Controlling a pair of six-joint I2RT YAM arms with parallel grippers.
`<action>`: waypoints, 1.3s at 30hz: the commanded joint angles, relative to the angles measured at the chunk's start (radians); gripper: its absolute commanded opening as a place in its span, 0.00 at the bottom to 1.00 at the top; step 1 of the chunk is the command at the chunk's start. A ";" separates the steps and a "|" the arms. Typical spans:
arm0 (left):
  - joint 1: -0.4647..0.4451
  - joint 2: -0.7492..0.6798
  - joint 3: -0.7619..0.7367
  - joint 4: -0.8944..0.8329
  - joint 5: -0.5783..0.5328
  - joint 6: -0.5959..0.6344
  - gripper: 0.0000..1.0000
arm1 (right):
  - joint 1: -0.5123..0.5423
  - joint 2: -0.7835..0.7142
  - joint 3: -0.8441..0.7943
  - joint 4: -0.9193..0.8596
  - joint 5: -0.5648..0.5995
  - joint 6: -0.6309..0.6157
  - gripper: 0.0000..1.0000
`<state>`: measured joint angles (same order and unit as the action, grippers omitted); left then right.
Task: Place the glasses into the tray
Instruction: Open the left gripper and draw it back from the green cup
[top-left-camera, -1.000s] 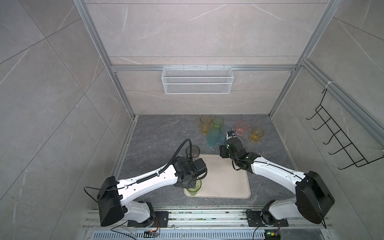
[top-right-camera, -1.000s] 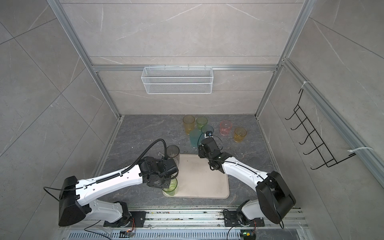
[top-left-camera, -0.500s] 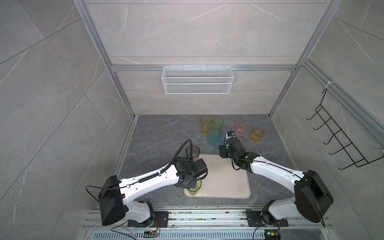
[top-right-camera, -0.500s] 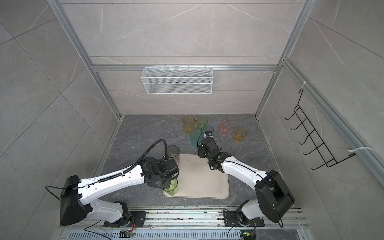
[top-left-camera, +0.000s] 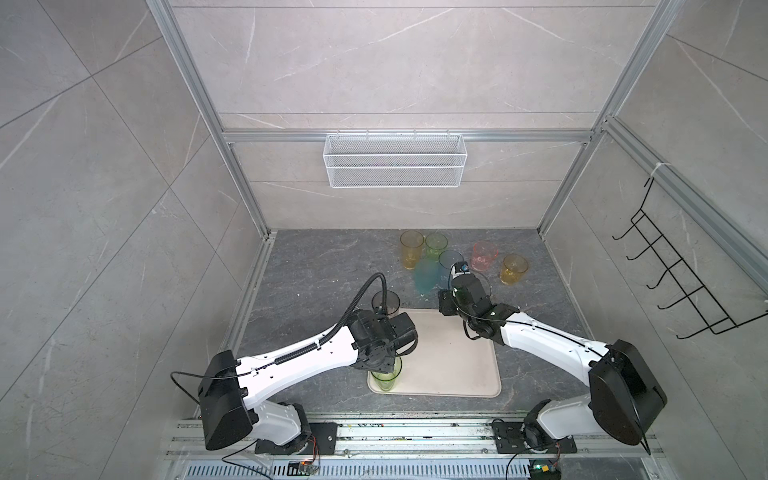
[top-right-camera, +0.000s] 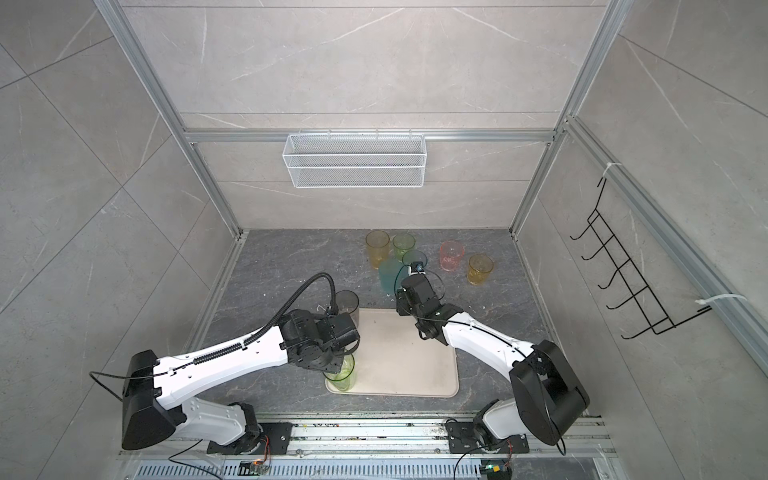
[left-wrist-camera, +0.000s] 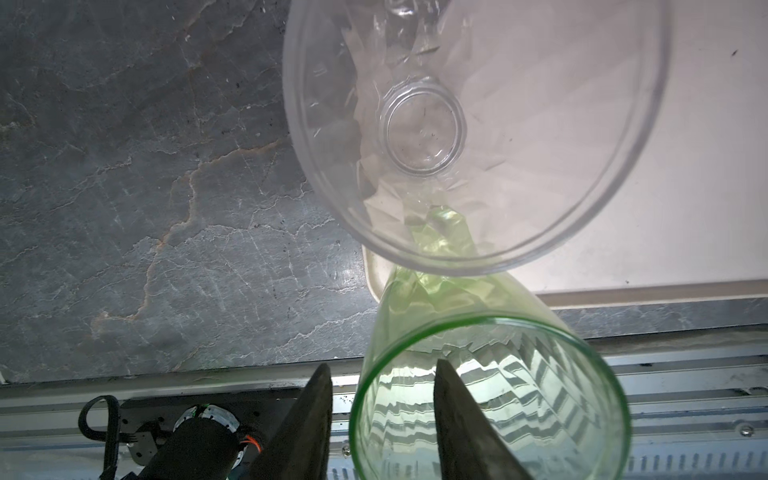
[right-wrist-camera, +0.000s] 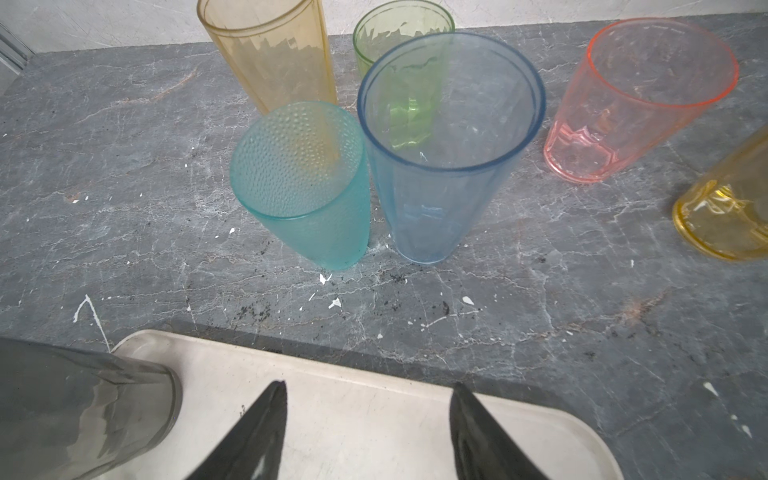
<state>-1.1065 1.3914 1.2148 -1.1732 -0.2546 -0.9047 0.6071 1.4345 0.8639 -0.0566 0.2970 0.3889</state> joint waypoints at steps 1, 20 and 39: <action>-0.003 -0.041 0.069 -0.043 -0.035 0.043 0.50 | -0.003 0.004 0.017 -0.010 0.022 0.001 0.64; 0.247 -0.214 0.130 0.014 -0.190 0.299 0.77 | -0.003 -0.031 0.052 -0.038 0.081 -0.023 0.64; 0.573 -0.400 -0.190 0.445 -0.203 0.601 1.00 | -0.003 -0.019 0.409 -0.457 0.019 0.136 0.65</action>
<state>-0.5468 1.0073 1.0222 -0.8169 -0.4854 -0.3450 0.6071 1.3743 1.2034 -0.4217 0.3431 0.4889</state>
